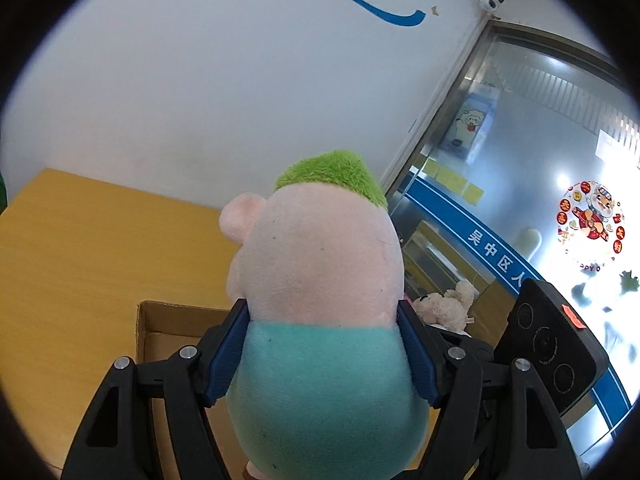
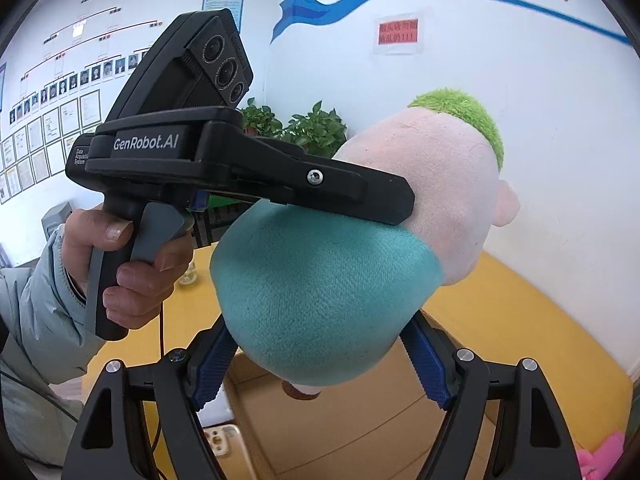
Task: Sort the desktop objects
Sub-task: 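Lift the plush with both grippers and carry it over the cardboard box, then lower the plush into the box and open both grippers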
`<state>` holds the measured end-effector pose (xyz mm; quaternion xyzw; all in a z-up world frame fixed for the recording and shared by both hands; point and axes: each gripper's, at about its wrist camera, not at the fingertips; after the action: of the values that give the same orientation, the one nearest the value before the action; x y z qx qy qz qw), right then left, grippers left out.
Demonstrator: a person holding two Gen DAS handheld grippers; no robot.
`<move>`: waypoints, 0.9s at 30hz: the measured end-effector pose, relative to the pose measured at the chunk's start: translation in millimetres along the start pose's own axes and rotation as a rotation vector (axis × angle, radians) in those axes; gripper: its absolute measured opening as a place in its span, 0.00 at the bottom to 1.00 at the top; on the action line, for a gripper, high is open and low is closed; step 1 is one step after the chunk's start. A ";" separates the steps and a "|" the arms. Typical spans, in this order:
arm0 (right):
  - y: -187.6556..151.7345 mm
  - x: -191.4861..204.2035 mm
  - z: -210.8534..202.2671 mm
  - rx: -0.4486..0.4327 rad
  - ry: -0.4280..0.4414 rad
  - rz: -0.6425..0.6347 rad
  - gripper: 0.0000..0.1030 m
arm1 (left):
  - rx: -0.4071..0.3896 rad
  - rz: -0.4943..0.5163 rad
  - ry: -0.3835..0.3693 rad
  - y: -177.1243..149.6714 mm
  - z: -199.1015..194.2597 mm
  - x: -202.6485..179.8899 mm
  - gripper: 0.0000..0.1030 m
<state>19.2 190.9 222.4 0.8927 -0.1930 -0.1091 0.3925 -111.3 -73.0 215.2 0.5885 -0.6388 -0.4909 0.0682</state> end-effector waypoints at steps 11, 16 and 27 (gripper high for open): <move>-25.9 -104.4 163.7 0.140 0.153 0.179 0.75 | 0.217 -0.182 0.058 -6.7 120.2 115.6 0.68; -70.3 -125.1 214.8 0.223 0.225 0.267 0.75 | 0.313 -0.253 0.105 -27.0 161.2 150.8 0.68; -137.3 -118.2 233.4 0.304 0.301 0.342 0.79 | 0.382 -0.256 0.190 -45.0 177.4 160.8 0.72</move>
<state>-132.6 172.7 -30.4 0.9020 -0.2946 0.1228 0.2907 -246.4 -99.8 14.3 0.7105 -0.6309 -0.3082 -0.0474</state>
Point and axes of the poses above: each gripper's, at about its wrist camera, not at the fingertips, and z roughly the way its jaws point, x to its left, y to its top, and after that the axes turned 9 degrees about x, right-handed
